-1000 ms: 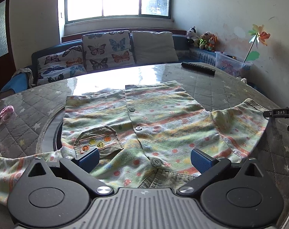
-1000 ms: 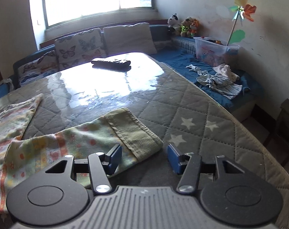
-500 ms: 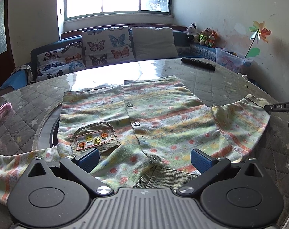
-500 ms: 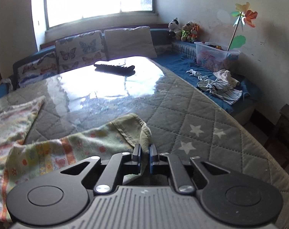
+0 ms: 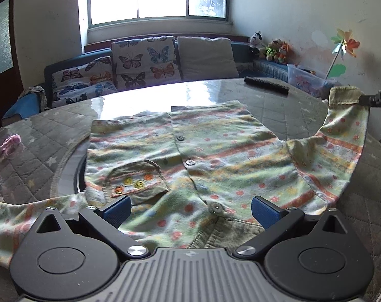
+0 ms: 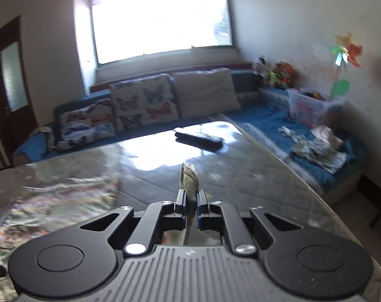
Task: Fold clothes
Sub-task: 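Grasp the sleeve with the right gripper and fold it across the shirt body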
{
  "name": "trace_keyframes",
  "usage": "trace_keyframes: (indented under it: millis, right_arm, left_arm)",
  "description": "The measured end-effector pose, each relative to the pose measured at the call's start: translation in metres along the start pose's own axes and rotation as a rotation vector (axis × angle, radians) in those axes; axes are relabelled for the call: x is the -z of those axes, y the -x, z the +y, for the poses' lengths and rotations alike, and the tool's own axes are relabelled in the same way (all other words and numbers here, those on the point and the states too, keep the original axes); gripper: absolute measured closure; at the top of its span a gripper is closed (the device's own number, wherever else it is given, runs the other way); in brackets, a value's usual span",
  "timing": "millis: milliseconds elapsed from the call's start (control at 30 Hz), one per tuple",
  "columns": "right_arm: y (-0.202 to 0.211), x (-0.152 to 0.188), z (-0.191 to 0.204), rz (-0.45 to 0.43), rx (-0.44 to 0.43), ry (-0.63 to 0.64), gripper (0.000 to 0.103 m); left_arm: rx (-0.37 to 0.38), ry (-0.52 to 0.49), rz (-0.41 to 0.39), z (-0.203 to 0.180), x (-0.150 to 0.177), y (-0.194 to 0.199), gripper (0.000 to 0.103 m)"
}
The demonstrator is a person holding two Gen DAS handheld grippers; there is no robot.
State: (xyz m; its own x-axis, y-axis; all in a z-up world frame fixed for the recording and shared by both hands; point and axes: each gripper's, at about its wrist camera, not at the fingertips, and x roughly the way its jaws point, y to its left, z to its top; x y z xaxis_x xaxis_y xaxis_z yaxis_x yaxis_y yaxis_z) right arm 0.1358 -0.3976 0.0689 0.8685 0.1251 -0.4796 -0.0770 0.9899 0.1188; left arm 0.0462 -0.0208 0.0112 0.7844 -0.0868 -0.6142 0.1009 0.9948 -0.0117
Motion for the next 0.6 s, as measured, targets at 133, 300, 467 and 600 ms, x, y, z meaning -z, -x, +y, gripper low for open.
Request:
trace_keyframes:
  millis: [133,300,467,600]
  right_arm:
    - [0.013,-0.016,0.049,-0.022,-0.103,0.071,0.096]
    - [0.016,-0.020,0.112,-0.022,-0.213,0.155,0.096]
    - [0.011,-0.013,0.170,0.007,-0.310,0.211,0.096]
    - [0.010,-0.004,0.206,0.029,-0.383,0.241,0.096]
  left_arm:
    - [-0.014,0.028,-0.033,0.014,0.000,0.011,0.000]
    - [-0.025,0.064,-0.048,0.033,0.007,0.021,0.000]
    - [-0.038,0.099,-0.055,0.049,0.016,0.028,0.000]
    - [-0.048,0.127,-0.052,0.060,0.022,0.030,0.000]
